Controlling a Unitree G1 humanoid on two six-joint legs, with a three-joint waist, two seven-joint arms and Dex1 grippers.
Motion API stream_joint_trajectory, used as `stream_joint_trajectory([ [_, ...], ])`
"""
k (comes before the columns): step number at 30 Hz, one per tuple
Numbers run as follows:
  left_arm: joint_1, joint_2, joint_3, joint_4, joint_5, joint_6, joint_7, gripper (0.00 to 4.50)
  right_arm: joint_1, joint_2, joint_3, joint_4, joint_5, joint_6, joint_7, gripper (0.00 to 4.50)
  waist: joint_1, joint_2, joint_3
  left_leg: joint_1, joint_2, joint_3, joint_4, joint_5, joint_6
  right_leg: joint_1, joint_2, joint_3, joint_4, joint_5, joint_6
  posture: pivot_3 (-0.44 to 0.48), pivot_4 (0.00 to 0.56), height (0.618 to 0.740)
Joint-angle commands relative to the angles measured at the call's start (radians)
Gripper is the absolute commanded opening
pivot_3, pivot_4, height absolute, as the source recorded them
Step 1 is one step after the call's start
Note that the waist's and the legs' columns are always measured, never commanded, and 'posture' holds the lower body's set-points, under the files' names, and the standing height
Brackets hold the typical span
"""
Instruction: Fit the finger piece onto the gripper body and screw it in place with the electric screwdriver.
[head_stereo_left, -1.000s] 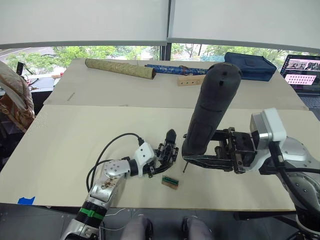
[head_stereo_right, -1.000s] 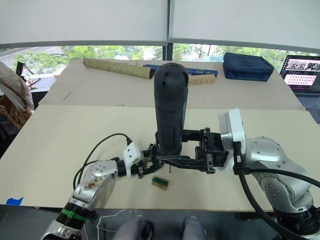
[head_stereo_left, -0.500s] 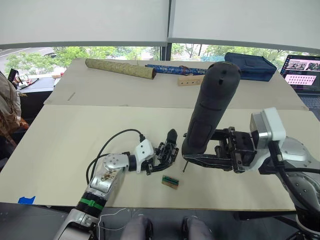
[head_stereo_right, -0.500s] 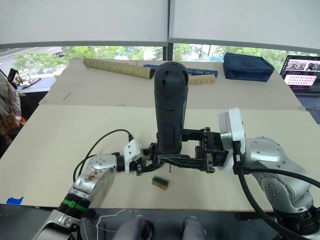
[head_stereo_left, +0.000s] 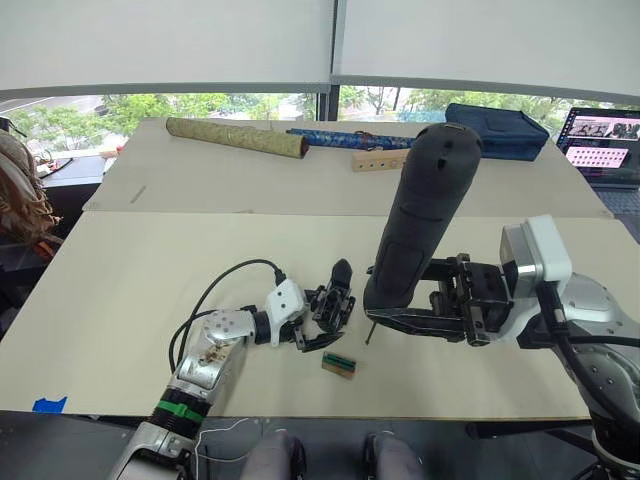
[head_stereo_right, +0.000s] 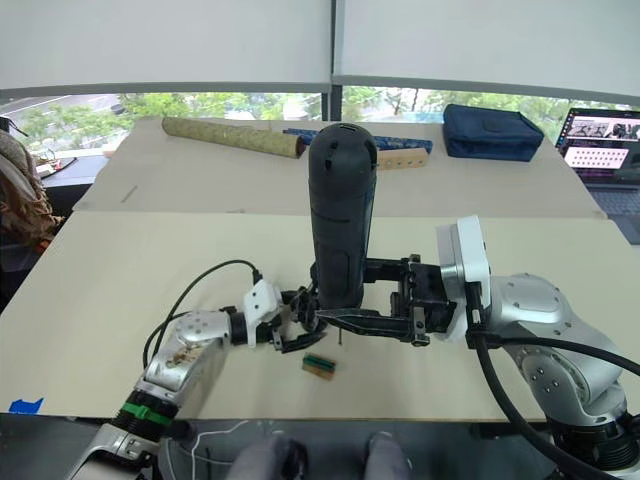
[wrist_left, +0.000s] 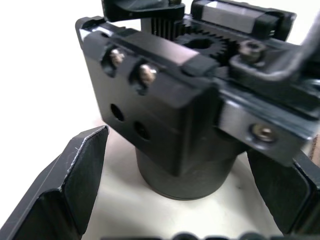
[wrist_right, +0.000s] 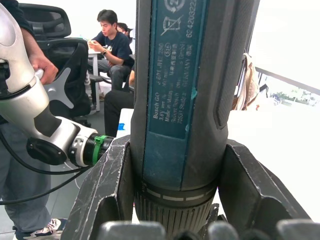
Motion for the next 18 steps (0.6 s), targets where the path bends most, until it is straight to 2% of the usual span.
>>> stream_joint_trajectory([
  [1,0.032,-0.011,-0.032,-0.018,0.02,0.008,0.017,4.46,-0.019,-0.005,-0.036,-0.026,0.01,-0.016,0.005,1.94,0.001,0.0,0.0,0.0,0.0,0.0,0.0,0.0,0.0,0.0,0.0,0.0,0.0,0.0,0.0,0.0,0.15,0.74],
  [12,0.06,-0.012,-0.036,-0.037,0.042,0.025,0.066,4.46,-0.047,-0.003,-0.03,-0.017,0.016,-0.011,0.006,1.94,0.002,0.0,0.0,0.0,0.0,0.0,0.0,0.0,0.0,0.0,0.0,0.0,-0.001,0.0,0.0,0.0,0.15,0.74],
  [13,0.063,-0.012,-0.037,-0.04,0.042,0.028,0.068,3.93,-0.052,-0.002,-0.03,-0.015,0.016,-0.011,0.007,1.94,0.001,0.0,0.0,0.0,0.0,0.0,0.0,0.0,0.001,0.0,-0.001,0.0,0.0,0.0,0.0,0.0,0.15,0.74],
  [15,0.068,-0.012,-0.039,-0.043,0.04,0.04,0.071,3.24,-0.066,-0.002,-0.03,-0.011,0.02,-0.01,0.009,1.94,0.001,0.0,0.0,0.0,0.0,0.0,0.0,0.0,0.001,0.0,-0.001,0.0,0.0,0.0,0.0,0.0,0.15,0.74],
  [17,0.071,-0.011,-0.042,-0.044,0.047,0.049,0.078,2.31,-0.09,-0.004,-0.032,-0.009,0.039,0.0,0.006,1.94,0.001,0.0,0.0,0.0,0.0,0.0,0.0,0.0,0.0,0.0,-0.001,0.0,0.0,0.0,0.0,0.0,0.15,0.74],
  [18,0.071,-0.01,-0.043,-0.043,0.048,0.052,0.078,2.3,-0.106,-0.003,-0.032,-0.008,0.057,0.011,0.0,1.94,0.001,0.0,0.0,0.0,0.0,0.0,0.0,0.0,0.0,0.0,-0.001,0.0,0.0,0.0,0.0,0.0,0.15,0.74],
])
